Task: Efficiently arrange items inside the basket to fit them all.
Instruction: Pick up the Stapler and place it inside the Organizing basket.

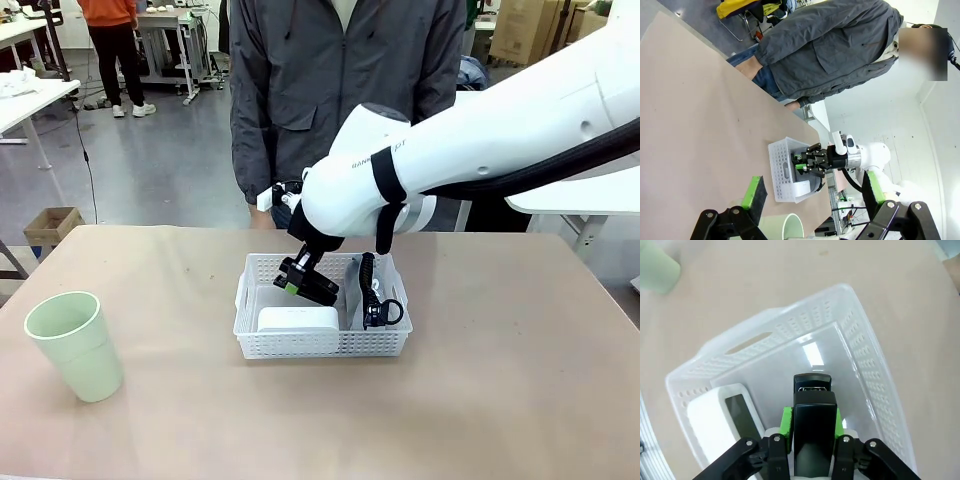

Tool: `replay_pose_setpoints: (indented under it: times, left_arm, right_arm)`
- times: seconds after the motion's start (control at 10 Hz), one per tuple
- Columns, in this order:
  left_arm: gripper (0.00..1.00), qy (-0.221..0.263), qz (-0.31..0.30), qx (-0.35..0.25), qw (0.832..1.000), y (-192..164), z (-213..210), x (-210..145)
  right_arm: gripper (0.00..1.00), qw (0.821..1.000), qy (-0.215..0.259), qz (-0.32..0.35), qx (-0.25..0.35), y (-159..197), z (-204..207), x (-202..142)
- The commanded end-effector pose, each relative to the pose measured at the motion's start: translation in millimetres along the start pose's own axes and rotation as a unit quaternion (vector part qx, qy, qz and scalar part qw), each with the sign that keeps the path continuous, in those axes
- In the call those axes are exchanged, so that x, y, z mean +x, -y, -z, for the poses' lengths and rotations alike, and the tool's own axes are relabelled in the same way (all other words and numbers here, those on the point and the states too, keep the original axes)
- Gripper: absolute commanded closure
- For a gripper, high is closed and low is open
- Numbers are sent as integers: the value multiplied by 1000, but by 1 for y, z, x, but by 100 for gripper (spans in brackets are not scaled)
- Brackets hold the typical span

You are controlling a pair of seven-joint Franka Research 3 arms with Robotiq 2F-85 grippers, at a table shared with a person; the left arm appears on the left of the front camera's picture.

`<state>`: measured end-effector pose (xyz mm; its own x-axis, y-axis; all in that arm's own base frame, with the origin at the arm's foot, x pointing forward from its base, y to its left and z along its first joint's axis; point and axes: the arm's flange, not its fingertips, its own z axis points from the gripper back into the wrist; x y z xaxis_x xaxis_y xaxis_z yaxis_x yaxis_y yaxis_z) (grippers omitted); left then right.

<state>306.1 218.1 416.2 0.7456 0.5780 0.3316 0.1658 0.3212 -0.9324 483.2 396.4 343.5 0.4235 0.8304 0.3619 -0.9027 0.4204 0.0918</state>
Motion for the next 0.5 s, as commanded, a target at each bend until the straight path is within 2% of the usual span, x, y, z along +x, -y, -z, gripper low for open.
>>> replay_pose_setpoints:
  times: [0.0,0.4]
  left_arm:
    - [0,-2,3,-5,1000,2,-2,0]
    - [0,-2,3,-5,1000,2,-2,0]
  right_arm:
    - [63,1000,-1,-13,-13,2,6,-6]
    - [63,1000,-14,-18,-13,4,11,-9]
